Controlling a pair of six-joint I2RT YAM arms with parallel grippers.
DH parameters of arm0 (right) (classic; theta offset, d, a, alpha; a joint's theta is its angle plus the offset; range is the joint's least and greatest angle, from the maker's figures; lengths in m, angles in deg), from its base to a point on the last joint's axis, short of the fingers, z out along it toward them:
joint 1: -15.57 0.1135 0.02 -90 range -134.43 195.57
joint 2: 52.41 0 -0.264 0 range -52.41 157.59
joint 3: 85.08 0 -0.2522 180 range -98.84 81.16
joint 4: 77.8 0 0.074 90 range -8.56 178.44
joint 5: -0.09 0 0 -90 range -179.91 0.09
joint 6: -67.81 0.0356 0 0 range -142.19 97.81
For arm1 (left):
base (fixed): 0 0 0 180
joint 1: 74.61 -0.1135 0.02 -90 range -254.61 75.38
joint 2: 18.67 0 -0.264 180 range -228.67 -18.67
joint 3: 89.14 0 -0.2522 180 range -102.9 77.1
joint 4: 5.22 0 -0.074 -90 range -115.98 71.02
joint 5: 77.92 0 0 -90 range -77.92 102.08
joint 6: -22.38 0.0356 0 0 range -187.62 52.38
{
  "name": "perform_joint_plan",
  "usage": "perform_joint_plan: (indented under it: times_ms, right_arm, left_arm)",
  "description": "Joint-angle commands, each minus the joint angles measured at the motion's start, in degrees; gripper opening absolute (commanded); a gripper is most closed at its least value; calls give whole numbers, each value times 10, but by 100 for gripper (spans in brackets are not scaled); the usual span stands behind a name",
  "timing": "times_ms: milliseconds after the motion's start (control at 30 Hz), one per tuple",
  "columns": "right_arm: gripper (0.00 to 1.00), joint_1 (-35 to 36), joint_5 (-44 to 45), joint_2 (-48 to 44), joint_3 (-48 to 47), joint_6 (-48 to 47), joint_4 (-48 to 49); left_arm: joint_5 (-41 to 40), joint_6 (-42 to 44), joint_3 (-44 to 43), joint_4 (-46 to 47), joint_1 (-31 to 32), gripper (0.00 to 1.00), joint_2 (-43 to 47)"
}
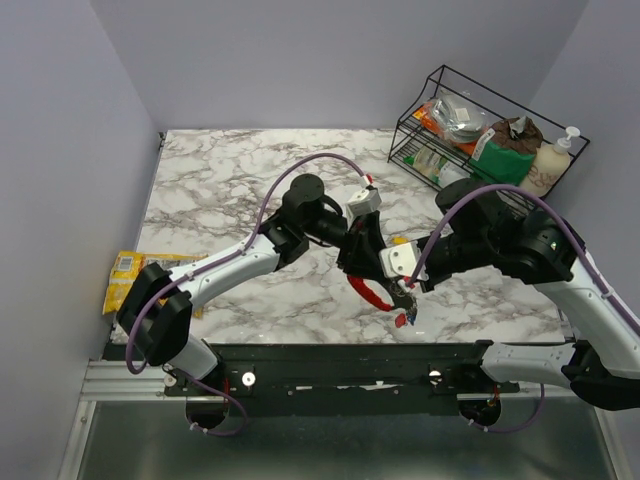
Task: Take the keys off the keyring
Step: Remove the key from the keyring.
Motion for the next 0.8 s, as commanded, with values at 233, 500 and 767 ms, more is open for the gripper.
perform_joint_plan:
  times_ms: [233, 500, 767]
  right_arm:
    - [1, -2, 36, -18, 9, 1, 31]
    - [1, -3, 24, -12, 0, 2, 32]
    - [1, -2, 1, 1, -27, 5, 24]
  left_arm:
    - [32, -9, 20, 27, -13, 42, 50]
    - [40, -57, 25, 84, -13, 41, 50]
    - [27, -77, 36, 114, -11, 42, 27]
